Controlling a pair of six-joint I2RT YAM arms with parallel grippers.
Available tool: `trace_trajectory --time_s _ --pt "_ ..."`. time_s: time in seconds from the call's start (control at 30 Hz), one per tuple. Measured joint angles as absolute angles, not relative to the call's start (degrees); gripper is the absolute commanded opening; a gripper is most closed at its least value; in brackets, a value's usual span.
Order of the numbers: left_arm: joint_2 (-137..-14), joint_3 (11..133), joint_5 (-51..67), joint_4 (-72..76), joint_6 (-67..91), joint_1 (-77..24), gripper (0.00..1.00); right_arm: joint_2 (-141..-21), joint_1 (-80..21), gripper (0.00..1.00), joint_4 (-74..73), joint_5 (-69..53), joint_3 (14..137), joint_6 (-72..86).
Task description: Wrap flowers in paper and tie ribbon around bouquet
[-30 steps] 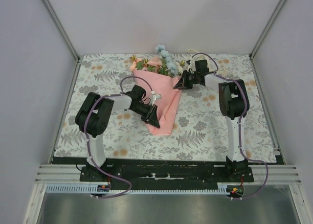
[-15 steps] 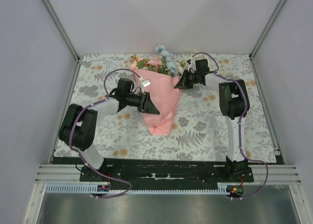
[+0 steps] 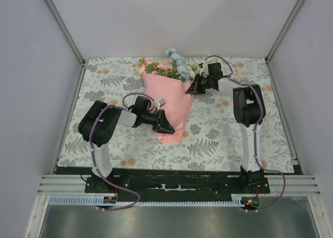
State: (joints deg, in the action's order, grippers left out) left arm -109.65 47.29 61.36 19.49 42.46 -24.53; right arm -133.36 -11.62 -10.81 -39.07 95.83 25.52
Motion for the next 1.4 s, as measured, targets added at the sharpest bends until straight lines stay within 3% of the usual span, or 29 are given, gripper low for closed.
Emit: trace_trajectory --time_s 0.27,0.3,0.33,0.47,0.57,0.77,0.8,1.03,1.3,1.4 --pt "-114.83 45.95 62.17 14.50 37.71 -23.77 0.25 -133.38 -11.75 0.00 -11.44 -39.16 95.83 24.97" --pt "-114.89 45.95 62.19 14.46 37.34 -23.77 0.25 -133.38 -11.77 0.04 -11.46 -39.18 95.83 24.86" --pt "-115.04 45.95 62.35 14.46 36.80 -23.75 0.25 -133.38 -11.77 0.18 -11.49 -39.35 95.83 24.73" --pt "-115.52 45.95 63.31 14.46 35.09 -23.75 0.24 -133.19 -11.53 0.49 -11.79 -40.73 95.83 23.55" --pt "-115.83 46.11 63.79 14.44 34.54 -23.73 0.24 -131.83 -10.94 0.67 -13.50 -41.80 95.83 22.55" --pt "-116.53 46.50 64.93 14.37 34.15 -23.59 0.24 -122.52 -8.73 0.74 -18.96 -42.26 95.68 17.82" --pt "-116.64 46.57 65.12 14.31 34.13 -23.57 0.24 -120.46 -8.51 0.73 -19.00 -42.28 95.29 17.65" --pt "-117.27 47.31 66.06 13.34 33.43 -23.51 0.25 -104.97 -12.75 0.31 -14.13 -46.41 81.69 20.10" --pt "-117.27 47.29 66.22 13.41 33.12 -23.49 0.26 -114.15 -24.97 0.12 -12.10 -48.99 72.29 23.14" --pt "-116.84 46.78 66.15 14.26 33.17 -23.51 0.34 -117.89 -24.93 0.09 -13.69 -47.44 71.59 21.85"
